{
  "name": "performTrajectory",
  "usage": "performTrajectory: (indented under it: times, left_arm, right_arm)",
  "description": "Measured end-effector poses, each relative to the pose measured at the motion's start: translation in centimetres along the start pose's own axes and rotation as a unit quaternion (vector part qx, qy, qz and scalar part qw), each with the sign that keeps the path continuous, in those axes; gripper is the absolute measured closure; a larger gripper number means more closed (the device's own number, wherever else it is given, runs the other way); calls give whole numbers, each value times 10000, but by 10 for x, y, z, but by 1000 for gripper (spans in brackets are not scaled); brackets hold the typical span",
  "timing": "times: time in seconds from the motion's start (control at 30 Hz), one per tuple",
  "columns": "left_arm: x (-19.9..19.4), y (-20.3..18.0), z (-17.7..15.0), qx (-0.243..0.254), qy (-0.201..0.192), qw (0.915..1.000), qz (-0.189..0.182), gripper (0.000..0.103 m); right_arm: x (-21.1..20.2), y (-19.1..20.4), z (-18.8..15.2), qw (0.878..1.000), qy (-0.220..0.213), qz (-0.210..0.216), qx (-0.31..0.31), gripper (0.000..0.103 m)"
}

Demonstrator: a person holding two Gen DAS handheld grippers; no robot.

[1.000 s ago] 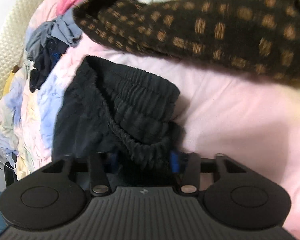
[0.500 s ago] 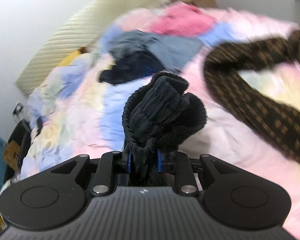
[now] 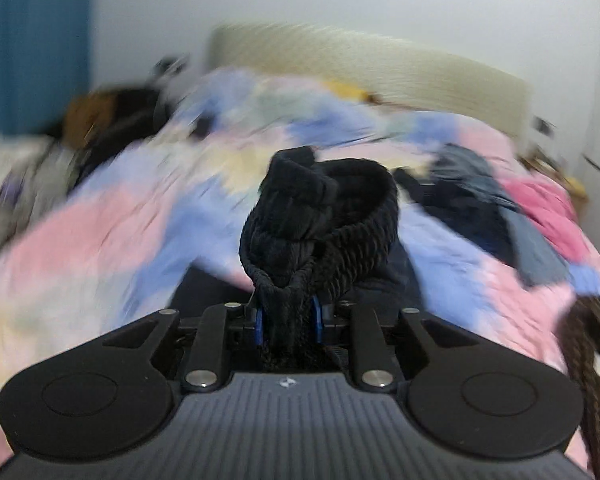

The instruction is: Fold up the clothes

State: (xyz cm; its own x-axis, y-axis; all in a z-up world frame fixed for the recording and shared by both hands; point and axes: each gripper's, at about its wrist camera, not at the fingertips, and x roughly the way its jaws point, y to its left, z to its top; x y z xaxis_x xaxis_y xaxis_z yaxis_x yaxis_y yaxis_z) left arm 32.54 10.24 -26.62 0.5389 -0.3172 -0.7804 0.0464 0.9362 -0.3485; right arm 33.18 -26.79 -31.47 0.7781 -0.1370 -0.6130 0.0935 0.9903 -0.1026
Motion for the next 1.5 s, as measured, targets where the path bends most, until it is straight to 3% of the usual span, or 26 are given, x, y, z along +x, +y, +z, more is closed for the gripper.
performTrajectory:
  times: [0.17,0.23,0.33,0.43,0.57,0.7,0.8,0.93,1.03,1.3,1.5]
  left_arm:
    - [8,49,-6,-274,228,9994,32,23]
    - [12,57,-8,-321,294,9990,-137,23]
    - [27,57,-8,-407,409,9977,-368,22]
    - [50,43,0,-447,546,9952,-681,21]
    - [84,10,12,-455,582,9912,-1101,1]
    - [129,-22,21,-335,788,9883,-1260,0]
    - [160,-42,25,-205,935,9853,-1417,0]
    - [194,-61,28,-54,1005,9821,-1591,0]
    - [216,-69,26,100,1137,9851,-1287,0]
    - [258,-52,24,-233,1372,9847,-1052,0]
    - [277,-46,23,-354,1529,9809,-1152,0]
  right_arm:
    - [56,81,-48,9893,785,221,-1208,79]
    - [65,97,-59,9837,909,219,-1535,72]
    - [59,93,-51,9829,934,312,-1553,61]
    - [44,81,-40,9816,971,849,-1409,49]
    - [17,52,-23,9815,877,1338,-1049,44]
    - [1,-3,-15,9870,848,1367,-36,34]
    - [3,-58,-24,9842,965,1022,1079,27]
    - [17,-124,-47,9639,1155,560,2334,24]
    - [34,-163,-69,9374,1224,658,3192,12]
    - [90,-196,-104,8992,1513,964,3991,9]
    - [124,-201,-116,8746,1745,1430,4293,5]
